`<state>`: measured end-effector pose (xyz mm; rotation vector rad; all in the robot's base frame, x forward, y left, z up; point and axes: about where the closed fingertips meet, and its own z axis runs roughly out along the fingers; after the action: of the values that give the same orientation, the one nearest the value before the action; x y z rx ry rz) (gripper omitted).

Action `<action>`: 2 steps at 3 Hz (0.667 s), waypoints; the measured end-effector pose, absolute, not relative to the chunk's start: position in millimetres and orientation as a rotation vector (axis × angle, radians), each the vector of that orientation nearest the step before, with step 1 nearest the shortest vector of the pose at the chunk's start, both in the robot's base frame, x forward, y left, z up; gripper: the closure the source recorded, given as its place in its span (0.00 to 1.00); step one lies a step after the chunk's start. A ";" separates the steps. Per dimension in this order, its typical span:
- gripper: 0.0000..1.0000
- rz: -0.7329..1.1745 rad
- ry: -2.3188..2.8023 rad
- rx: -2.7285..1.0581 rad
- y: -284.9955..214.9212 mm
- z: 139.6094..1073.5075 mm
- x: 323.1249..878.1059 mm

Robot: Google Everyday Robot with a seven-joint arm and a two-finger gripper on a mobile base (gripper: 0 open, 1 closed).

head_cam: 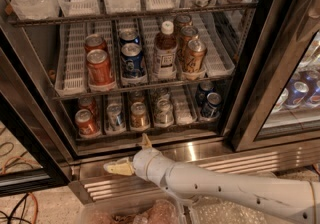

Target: Pick redbull can from bottom shelf of fridge

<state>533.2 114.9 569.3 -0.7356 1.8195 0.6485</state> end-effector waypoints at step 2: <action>0.00 0.518 1.685 -0.729 168.2 569.5 516.0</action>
Offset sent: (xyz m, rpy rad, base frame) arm -0.0112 0.0635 0.0123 -0.0616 -0.3120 -0.1851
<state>516.0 168.2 569.5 -0.7286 1.6848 0.5176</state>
